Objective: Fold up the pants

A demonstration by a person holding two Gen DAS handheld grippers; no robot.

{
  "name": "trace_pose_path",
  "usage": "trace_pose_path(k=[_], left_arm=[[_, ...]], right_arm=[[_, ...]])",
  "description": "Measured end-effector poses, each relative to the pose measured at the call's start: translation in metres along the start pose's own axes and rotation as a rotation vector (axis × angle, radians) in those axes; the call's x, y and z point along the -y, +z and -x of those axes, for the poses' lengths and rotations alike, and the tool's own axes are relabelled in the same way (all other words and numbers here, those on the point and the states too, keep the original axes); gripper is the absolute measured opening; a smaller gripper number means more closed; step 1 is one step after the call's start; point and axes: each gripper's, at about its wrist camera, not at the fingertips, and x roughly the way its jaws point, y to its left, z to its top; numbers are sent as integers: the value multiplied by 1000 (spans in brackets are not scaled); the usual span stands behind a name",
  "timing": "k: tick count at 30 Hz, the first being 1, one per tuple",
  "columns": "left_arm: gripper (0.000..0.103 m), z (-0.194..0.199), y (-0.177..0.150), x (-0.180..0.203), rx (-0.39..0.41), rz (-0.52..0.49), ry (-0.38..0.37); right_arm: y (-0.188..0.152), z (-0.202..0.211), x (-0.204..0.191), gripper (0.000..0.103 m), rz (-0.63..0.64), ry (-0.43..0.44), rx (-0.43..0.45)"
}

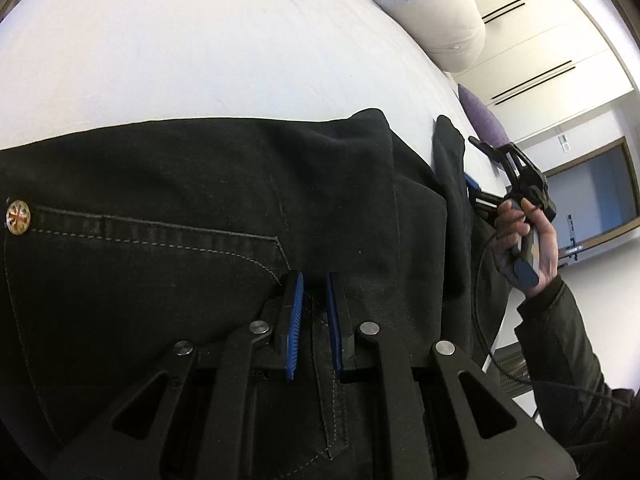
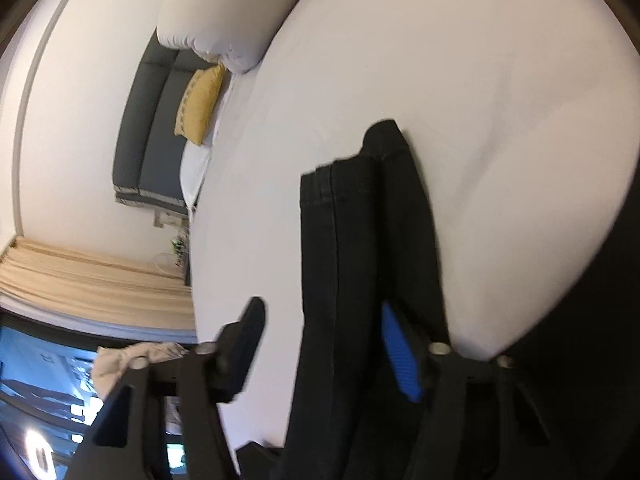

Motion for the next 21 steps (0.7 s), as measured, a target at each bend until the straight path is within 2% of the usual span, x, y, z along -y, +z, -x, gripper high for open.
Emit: trace_pose_path(k=[1, 6, 8, 9, 10, 15, 17, 21], left_arm=[[11, 3, -2, -1, 1, -1, 0], [12, 8, -9, -6, 6, -2, -14], [12, 8, -10, -5, 7, -2, -14], [11, 18, -13, -9, 6, -4, -14], [11, 19, -14, -8, 6, -5, -12], [12, 24, -16, -9, 8, -6, -11], [12, 24, -17, -9, 6, -1, -14], [12, 30, -18, -12, 0, 14, -15]], right_arm=[[2, -2, 2, 44, -11, 22, -11], [6, -10, 10, 41, -53, 46, -18], [7, -13, 10, 36, -59, 49, -12], [8, -16, 9, 25, -61, 51, -14], [5, -15, 11, 9, -55, 51, -19], [5, -5, -17, 5, 109, 5, -24], [5, 16, -32, 5, 165, 3, 11], [6, 79, -41, 5, 180, 51, 128]])
